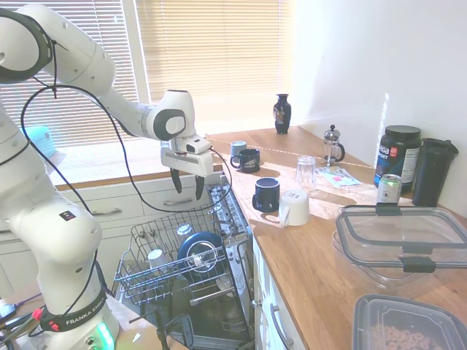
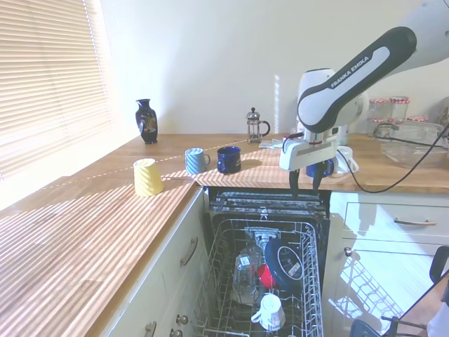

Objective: Unload the white mug from the dishwasher

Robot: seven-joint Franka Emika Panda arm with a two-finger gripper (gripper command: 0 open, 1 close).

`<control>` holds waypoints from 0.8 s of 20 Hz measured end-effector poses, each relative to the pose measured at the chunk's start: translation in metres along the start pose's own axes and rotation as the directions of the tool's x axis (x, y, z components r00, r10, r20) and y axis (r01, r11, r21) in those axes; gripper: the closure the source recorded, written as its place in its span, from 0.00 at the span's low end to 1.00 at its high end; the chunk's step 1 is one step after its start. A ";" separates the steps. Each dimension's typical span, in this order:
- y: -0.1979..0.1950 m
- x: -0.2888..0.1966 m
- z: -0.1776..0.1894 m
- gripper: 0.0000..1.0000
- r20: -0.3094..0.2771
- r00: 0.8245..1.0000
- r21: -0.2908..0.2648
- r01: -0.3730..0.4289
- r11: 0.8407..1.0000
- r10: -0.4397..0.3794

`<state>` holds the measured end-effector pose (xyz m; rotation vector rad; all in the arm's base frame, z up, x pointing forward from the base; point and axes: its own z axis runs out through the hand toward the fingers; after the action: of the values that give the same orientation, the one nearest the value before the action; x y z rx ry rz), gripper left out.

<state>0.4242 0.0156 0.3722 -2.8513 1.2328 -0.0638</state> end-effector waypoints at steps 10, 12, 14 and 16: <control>-0.051 -0.044 0.057 0.00 -0.022 0.979 -0.113 0.199 0.973 -0.203; -0.067 -0.055 0.074 0.00 -0.031 0.959 -0.147 0.275 0.950 -0.283; -0.085 -0.068 0.090 0.00 -0.042 0.931 -0.182 0.349 0.919 -0.362; -0.102 -0.083 0.105 0.00 -0.045 0.901 -0.210 0.413 0.886 -0.431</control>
<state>0.4473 0.1474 0.2699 -3.2719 0.6296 -0.0887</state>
